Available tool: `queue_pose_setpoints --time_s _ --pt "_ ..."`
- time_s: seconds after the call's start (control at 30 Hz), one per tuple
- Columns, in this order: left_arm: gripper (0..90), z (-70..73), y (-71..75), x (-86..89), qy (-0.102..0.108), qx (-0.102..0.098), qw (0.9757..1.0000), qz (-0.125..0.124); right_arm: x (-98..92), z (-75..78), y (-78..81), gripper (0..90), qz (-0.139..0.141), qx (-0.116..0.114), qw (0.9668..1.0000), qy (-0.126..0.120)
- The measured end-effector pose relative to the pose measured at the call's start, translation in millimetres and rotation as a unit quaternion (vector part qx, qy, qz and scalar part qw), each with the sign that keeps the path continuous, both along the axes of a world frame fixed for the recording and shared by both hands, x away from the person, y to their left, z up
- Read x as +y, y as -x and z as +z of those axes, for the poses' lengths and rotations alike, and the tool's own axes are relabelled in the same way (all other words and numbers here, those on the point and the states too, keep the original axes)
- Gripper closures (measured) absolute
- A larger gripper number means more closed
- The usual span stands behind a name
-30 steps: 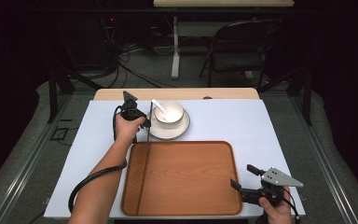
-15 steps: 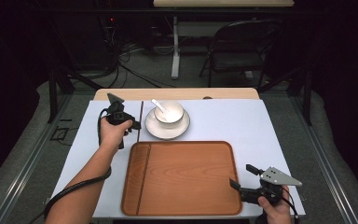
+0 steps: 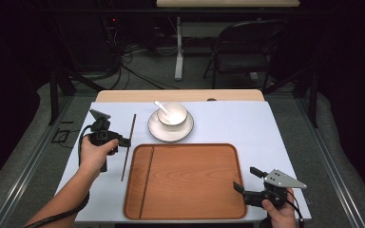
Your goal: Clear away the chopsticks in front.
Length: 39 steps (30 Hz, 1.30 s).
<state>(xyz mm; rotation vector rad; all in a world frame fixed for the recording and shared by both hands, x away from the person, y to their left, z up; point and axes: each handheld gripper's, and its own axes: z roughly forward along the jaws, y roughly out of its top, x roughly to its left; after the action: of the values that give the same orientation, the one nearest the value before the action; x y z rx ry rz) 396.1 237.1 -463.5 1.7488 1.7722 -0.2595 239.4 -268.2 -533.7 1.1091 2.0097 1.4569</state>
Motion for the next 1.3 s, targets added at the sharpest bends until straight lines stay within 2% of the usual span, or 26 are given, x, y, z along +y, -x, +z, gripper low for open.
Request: queue_pose_setpoints --time_s 0.3,0.67,1.0,1.3 --pt "84.8 -10.5 30.1 7.4 0.019 0.003 0.9998 -0.004 0.4 0.2 0.2 14.6 0.0 0.0 1.0 0.001" --pt "84.8 -31.0 50.6 1.3 0.03 0.012 0.9994 -0.013 0.2 0.2 0.3 14.6 -0.001 0.0 1.0 0.001" --pt "84.8 -48.7 56.5 -9.6 0.032 0.028 0.9988 -0.023 0.3 0.3 0.6 14.6 -0.001 -0.001 1.0 0.001" --pt "84.8 -63.2 56.4 -23.2 0.024 0.044 0.9981 -0.037 0.3 0.3 0.8 14.7 -0.001 -0.001 1.0 0.0"
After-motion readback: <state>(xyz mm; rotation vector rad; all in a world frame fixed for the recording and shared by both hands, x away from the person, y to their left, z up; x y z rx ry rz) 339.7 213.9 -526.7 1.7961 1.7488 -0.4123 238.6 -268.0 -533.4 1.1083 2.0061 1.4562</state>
